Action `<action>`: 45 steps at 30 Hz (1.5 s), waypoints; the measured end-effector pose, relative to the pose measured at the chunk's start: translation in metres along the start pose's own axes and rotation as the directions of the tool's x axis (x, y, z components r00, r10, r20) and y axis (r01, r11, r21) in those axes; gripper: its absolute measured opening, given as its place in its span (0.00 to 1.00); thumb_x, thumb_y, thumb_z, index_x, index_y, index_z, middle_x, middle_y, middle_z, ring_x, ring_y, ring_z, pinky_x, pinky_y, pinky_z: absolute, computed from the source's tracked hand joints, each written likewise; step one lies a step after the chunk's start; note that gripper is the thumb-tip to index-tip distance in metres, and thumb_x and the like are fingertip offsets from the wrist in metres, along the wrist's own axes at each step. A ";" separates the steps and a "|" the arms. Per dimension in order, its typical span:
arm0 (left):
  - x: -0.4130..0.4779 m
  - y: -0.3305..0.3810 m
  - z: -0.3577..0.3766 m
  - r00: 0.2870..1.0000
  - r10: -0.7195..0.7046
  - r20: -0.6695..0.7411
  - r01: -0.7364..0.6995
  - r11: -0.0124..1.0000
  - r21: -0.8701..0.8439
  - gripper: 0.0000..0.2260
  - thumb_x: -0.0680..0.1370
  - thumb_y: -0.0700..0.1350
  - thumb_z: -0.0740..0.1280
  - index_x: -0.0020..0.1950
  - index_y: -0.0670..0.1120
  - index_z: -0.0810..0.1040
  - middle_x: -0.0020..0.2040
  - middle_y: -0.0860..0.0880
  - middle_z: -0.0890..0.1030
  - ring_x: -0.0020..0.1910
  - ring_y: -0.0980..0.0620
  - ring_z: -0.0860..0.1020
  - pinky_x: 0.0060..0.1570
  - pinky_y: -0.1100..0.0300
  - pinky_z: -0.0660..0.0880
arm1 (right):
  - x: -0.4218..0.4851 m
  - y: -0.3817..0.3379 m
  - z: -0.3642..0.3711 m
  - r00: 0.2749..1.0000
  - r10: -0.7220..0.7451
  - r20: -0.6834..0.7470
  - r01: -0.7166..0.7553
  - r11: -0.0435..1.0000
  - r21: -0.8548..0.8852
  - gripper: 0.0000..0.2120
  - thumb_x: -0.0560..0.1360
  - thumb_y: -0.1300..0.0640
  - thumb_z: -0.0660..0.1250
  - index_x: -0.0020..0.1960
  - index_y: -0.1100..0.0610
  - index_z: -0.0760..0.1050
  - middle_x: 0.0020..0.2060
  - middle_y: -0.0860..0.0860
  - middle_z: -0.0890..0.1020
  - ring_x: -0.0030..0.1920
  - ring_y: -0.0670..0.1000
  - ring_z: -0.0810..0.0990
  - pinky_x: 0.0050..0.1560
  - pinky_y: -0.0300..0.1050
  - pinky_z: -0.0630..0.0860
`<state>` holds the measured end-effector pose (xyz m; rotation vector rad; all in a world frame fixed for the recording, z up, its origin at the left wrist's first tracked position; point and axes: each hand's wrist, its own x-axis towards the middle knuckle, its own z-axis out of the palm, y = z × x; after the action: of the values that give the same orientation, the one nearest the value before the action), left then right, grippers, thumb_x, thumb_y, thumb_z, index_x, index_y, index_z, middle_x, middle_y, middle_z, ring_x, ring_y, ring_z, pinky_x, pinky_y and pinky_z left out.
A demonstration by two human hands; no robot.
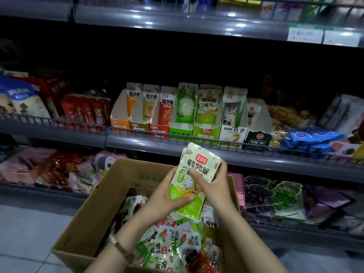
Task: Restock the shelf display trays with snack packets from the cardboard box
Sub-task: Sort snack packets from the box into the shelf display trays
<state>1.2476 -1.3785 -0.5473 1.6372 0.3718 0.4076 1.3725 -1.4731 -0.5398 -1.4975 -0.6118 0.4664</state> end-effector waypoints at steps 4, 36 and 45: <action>0.013 0.016 -0.011 0.996 0.019 0.088 -0.020 1.000 0.014 0.31 0.72 0.38 0.73 0.70 0.55 0.64 0.61 0.52 0.79 0.57 0.55 0.79 0.54 0.61 0.77 | 0.029 -0.036 -0.026 0.980 -0.062 0.187 0.082 0.992 -0.100 0.38 0.62 0.50 0.77 0.68 0.44 0.64 0.54 0.50 0.82 0.52 0.48 0.83 0.54 0.49 0.80; 0.279 0.043 -0.054 0.997 0.080 0.004 -0.076 0.922 0.380 0.37 0.69 0.72 0.54 0.75 0.61 0.53 0.75 0.51 0.62 0.73 0.50 0.62 0.72 0.52 0.60 | 0.321 -0.166 -0.058 0.930 0.244 0.275 0.080 0.595 -0.800 0.24 0.72 0.46 0.70 0.63 0.57 0.74 0.60 0.54 0.78 0.60 0.54 0.77 0.60 0.49 0.75; 0.294 0.021 -0.054 0.992 0.124 0.006 -0.123 0.975 0.185 0.26 0.75 0.56 0.60 0.72 0.60 0.59 0.71 0.52 0.67 0.71 0.56 0.64 0.69 0.61 0.62 | 0.350 -0.107 -0.031 0.917 0.125 0.379 0.356 0.175 -0.918 0.27 0.74 0.48 0.68 0.69 0.57 0.67 0.66 0.54 0.73 0.66 0.54 0.71 0.60 0.42 0.68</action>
<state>1.4817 -1.1952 -0.5076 1.8477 0.3209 0.4830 1.6524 -1.2786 -0.4021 -2.6325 -1.5662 0.1664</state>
